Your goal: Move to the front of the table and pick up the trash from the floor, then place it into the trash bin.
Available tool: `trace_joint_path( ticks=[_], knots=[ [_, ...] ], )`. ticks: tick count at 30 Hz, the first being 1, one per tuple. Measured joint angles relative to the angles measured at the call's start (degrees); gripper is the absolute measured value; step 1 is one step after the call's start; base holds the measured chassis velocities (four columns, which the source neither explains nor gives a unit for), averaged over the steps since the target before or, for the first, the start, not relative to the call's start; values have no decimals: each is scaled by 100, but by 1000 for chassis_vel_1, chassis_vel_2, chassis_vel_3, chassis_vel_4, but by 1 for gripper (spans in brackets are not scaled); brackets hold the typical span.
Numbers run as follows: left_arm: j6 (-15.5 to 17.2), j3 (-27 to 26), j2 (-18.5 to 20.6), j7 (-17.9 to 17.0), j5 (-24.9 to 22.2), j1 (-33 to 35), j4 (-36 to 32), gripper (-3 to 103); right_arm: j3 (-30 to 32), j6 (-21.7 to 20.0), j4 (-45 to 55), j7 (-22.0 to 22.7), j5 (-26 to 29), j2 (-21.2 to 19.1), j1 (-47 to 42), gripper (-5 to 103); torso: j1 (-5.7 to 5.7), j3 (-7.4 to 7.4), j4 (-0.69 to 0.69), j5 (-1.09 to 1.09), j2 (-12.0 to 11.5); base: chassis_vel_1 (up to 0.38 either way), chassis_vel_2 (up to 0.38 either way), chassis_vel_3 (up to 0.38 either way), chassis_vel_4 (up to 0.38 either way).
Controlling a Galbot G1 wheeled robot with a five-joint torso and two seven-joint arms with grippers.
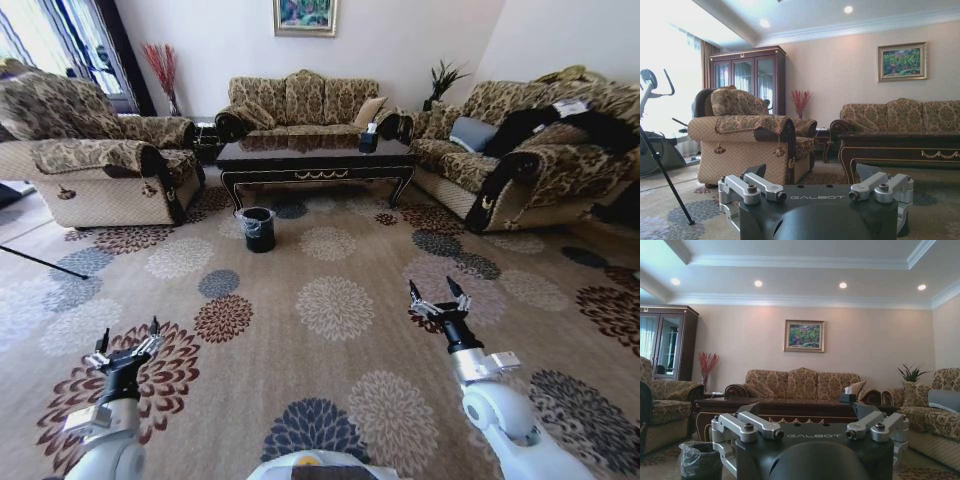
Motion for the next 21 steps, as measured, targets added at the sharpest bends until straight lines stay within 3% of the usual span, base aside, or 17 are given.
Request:
trace_joint_path(
  ticks=[21],
  knots=[
    [0, 0, 0, 0, 0, 0, 0, 100, 0, 0, 0, 0, 0, 0, 0, 100, 152, 338, 0, 0, 490, 0, 0, 0, 0]
  ],
)
